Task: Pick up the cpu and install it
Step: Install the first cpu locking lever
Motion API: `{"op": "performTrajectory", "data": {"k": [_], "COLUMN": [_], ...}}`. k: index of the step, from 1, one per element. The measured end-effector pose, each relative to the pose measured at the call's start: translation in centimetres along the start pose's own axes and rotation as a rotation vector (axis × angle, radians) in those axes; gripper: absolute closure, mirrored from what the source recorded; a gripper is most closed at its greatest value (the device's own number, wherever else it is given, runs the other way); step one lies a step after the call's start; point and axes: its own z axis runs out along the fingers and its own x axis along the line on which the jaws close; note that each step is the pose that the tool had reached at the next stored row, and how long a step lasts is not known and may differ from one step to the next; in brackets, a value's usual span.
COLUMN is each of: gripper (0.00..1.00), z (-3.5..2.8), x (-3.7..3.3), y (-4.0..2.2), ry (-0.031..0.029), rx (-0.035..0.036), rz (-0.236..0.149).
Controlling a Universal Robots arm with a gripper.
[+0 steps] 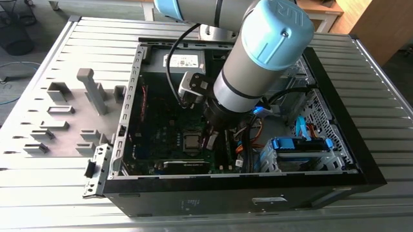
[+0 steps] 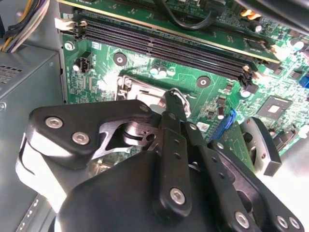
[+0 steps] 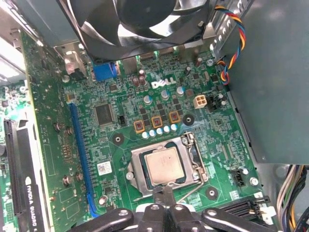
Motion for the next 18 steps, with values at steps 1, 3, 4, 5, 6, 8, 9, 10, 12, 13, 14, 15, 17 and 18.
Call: {"op": "performTrajectory", "data": {"k": [1,3,4,5,6,8,9,10,12,13,14,15,17,18], "gripper": [0.89,0.89,0.89,0.89,0.89,0.89,0.89,0.89,0.89,0.89,0.89,0.89,0.89,0.89], "z": [0.00,0.00,-0.01,-0.01,-0.01,-0.02,-0.03,-0.03,-0.04,-0.05,-0.06,-0.06,-0.07,-0.06], "x": [0.00,0.00,0.00,-0.01,-0.01,-0.03,-0.04,-0.05,-0.08,-0.10,-0.12,-0.14,-0.18,-0.21], "y": [0.00,0.00,0.00,0.00,-0.01,-0.05,-0.07,-0.09,-0.15,-0.18,-0.22,-0.26,-0.31,-0.31], "ry": [0.0000,0.0000,0.0001,0.0001,-0.0002,-0.0005,-0.0006,-0.0006,-0.0008,-0.0008,-0.0010,-0.0011,-0.0012,-0.0015], "rx": [0.0000,0.0000,0.0000,0.0000,0.0000,0.0001,0.0001,0.0001,0.0001,0.0001,0.0001,0.0001,0.0002,0.0002], "rz": [0.000,0.000,0.000,0.001,0.002,0.003,0.004,0.004,0.005,0.005,0.006,0.006,0.007,0.007]}}
